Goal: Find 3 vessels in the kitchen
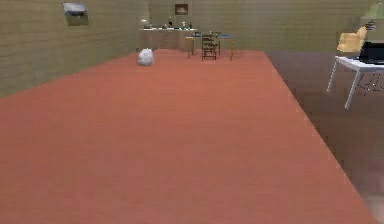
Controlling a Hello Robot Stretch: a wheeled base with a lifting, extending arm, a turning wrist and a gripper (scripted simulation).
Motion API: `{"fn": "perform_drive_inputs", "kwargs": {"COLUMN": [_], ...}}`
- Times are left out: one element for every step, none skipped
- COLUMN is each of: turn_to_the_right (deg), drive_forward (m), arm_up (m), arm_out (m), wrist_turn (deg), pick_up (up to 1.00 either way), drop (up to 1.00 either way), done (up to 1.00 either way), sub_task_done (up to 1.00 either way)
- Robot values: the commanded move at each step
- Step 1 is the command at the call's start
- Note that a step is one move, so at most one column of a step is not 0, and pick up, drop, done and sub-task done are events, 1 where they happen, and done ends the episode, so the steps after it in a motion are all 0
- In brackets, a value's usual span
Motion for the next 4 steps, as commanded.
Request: {"fn": "perform_drive_inputs", "kwargs": {"turn_to_the_right": [0.0,0.0,0.0,0.0], "drive_forward": [1.0,1.0,1.0,1.0], "arm_up": [0.0,0.0,0.0,0.0], "arm_out": [0.0,0.0,0.0,0.0], "wrist_turn": [0.0,0.0,0.0,0.0], "pick_up": [0.0,0.0,0.0,0.0], "drop": [0.0,0.0,0.0,0.0], "done": [0.0,0.0,0.0,0.0], "sub_task_done": [0.0,0.0,0.0,0.0]}}
